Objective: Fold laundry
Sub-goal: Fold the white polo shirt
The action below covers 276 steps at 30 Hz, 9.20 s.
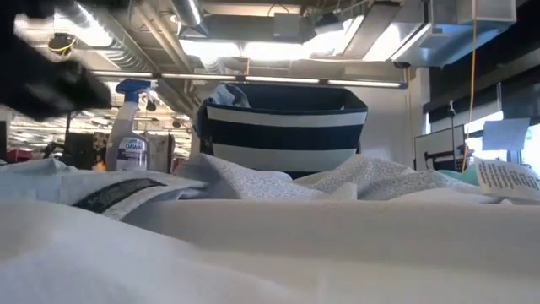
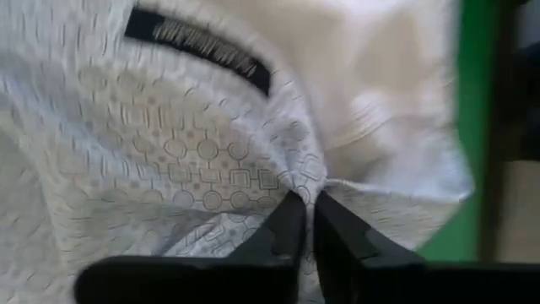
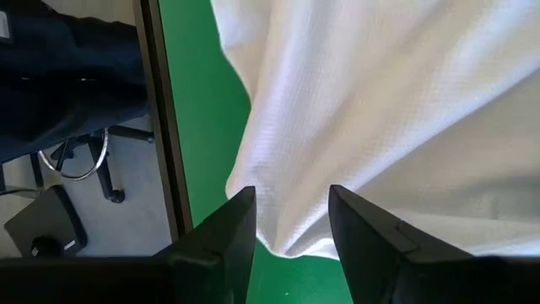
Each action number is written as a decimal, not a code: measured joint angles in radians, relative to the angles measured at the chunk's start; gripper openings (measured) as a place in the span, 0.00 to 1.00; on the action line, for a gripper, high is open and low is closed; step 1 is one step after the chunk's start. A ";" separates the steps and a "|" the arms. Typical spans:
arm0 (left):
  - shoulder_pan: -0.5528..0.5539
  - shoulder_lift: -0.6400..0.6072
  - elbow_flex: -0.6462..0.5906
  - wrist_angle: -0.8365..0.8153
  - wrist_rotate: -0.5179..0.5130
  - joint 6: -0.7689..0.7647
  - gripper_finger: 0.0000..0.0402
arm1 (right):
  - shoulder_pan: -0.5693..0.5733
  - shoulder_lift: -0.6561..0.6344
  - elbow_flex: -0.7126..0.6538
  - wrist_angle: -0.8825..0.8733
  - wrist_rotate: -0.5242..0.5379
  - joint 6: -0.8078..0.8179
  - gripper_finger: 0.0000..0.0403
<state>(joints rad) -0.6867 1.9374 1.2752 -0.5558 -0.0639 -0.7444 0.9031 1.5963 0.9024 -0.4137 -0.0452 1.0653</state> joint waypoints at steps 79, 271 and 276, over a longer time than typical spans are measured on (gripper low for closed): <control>0.290 -0.660 -0.915 0.501 -0.189 0.099 0.17 | -0.453 0.138 -0.001 0.756 0.186 0.052 0.37; 0.688 -0.465 -0.869 0.710 -0.321 0.283 0.17 | -0.597 0.233 0.311 -0.397 -0.109 -0.661 0.41; 0.688 -0.465 -0.869 0.711 -0.321 0.283 0.17 | -0.603 0.233 0.311 -0.398 -0.184 -0.703 0.28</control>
<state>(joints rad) 0.0017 1.4719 0.4065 0.1547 -0.3847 -0.4610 0.3004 1.8290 1.2137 -0.8112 -0.2289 0.3623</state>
